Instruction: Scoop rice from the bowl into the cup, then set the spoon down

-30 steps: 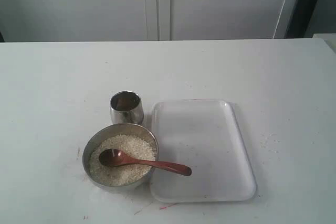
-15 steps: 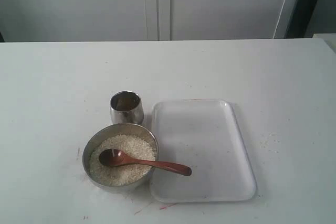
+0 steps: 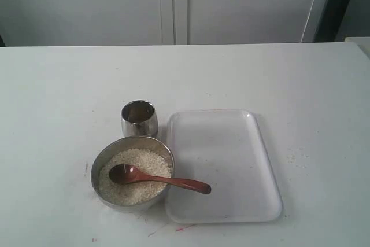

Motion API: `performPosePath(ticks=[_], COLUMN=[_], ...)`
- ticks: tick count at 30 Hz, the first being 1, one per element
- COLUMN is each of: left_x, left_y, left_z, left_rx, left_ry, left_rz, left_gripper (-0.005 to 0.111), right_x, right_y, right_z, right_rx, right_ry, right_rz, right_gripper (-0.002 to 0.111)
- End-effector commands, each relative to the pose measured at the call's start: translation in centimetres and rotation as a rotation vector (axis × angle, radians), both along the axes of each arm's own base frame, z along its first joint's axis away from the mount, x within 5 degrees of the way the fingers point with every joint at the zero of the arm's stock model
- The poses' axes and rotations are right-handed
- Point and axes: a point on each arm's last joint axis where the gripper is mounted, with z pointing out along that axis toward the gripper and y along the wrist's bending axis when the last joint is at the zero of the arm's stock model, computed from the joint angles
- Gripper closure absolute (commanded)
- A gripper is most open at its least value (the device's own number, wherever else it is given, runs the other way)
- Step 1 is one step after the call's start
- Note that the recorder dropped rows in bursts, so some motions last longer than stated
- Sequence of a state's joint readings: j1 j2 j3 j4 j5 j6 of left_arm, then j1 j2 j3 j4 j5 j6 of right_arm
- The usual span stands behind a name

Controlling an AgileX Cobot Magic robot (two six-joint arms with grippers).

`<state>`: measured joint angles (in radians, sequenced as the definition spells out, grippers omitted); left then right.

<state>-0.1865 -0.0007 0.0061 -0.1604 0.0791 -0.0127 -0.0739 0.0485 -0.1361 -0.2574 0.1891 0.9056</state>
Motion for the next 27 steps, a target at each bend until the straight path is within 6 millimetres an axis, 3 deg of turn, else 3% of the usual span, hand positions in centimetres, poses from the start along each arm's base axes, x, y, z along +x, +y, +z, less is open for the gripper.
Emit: performPosePath(ticks=[1,10,14,18,21,27], left_x=[0.0,0.0,0.0,0.0,0.0,0.0], left_y=[0.0,0.0,0.0,0.0,0.0,0.0], left_z=[0.2,0.2,0.2,0.2,0.2,0.2], left_rx=[-0.017,-0.017,-0.017,-0.017,-0.017,-0.017], left_ry=[-0.005,-0.005,-0.005,-0.005,-0.005,-0.005], left_rz=[-0.001,-0.001,-0.001,-0.001,-0.001,-0.001], left_gripper=[0.092,0.092,0.092,0.092,0.092,0.092], right_x=[-0.2,2.7,4.3,5.4,6.4,8.9], right_y=[0.3,1.8,2.2,3.4,4.6,7.6], right_z=[3.8,11.7,14.5,16.9,17.6,17.0], right_rx=[-0.181,-0.623,-0.659,-0.679,-0.678,-0.658], right_ry=[0.150,0.543,0.655,0.624,0.640,0.704], right_rz=[0.088,0.412,0.489,0.614,0.729,0.931], right_gripper=[0.108,0.108,0.108,0.108,0.108,0.108])
